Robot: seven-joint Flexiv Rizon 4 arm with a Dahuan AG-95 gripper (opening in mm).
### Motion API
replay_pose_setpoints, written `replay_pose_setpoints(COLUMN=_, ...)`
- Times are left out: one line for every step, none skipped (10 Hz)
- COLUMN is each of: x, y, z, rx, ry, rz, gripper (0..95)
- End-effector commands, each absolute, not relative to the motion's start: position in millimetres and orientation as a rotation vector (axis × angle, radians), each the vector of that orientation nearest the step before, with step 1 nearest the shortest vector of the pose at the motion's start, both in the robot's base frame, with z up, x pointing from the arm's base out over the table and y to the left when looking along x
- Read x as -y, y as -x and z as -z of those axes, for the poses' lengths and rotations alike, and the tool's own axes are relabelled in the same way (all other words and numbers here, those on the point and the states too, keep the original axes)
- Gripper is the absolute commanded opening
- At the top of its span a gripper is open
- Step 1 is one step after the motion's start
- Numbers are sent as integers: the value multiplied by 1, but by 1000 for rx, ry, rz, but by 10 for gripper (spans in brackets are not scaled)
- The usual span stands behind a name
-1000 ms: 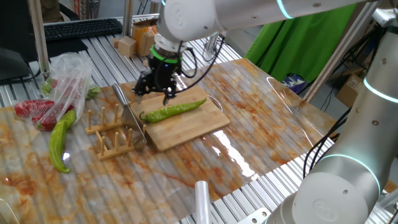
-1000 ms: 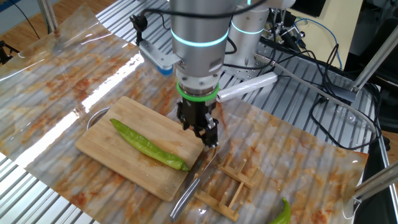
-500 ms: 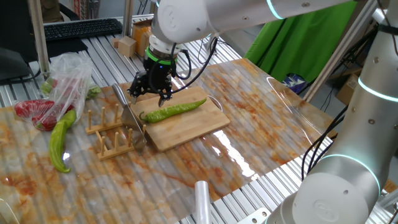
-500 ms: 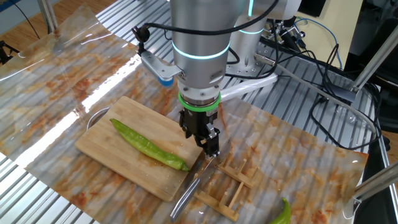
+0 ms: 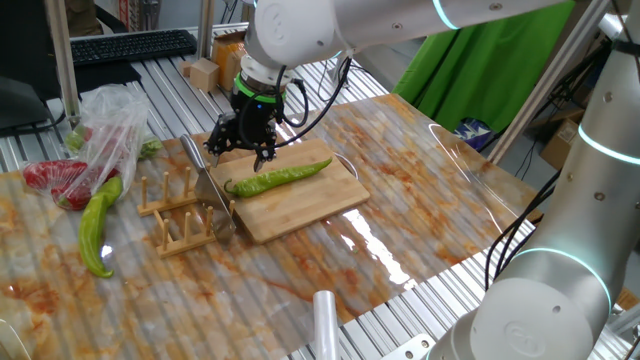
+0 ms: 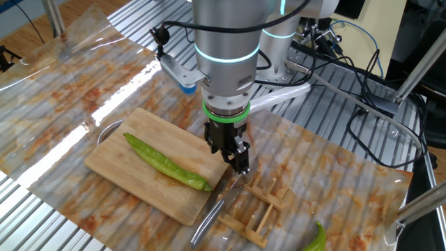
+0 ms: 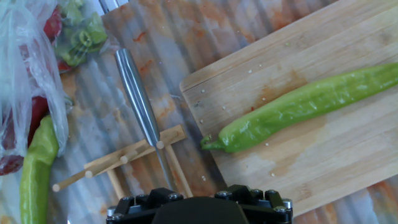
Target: Chop the chili peppers
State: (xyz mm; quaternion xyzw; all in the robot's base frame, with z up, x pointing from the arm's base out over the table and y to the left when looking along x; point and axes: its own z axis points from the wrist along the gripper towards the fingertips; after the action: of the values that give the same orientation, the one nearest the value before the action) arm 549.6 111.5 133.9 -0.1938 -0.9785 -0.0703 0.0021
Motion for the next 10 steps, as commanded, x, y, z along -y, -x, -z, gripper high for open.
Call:
replay_pose_setpoints(x=-111, y=-549, z=-134, rx=3072, ry=606, rz=221, gripper=760)
replay_pose_setpoints(x=-111, y=-549, z=-134, rx=3076, ry=602, rz=215, gripper=760)
replay_pose_setpoints(x=-111, y=-549, z=-134, rx=3075, ry=603, rz=215, gripper=760)
replay_pose_setpoints(x=-111, y=-549, z=-134, rx=3078, ry=601, rz=219, gripper=760)
replay_pose_setpoints(x=-111, y=-549, z=-134, rx=3080, ry=625, rz=217, gripper=760)
replay_pose_setpoints(x=-111, y=-549, z=-134, rx=3090, ry=658, rz=218, gripper=760)
replay_pose_setpoints(x=-111, y=-549, z=-134, rx=3093, ry=654, rz=211, gripper=760)
replay_pose_setpoints(x=-111, y=-549, z=-134, rx=3092, ry=657, rz=214, gripper=760)
replay_pose_setpoints(x=-111, y=-549, z=-134, rx=3094, ry=660, rz=214, gripper=950)
replay_pose_setpoints(x=-111, y=-549, z=-134, rx=3097, ry=648, rz=217, gripper=950)
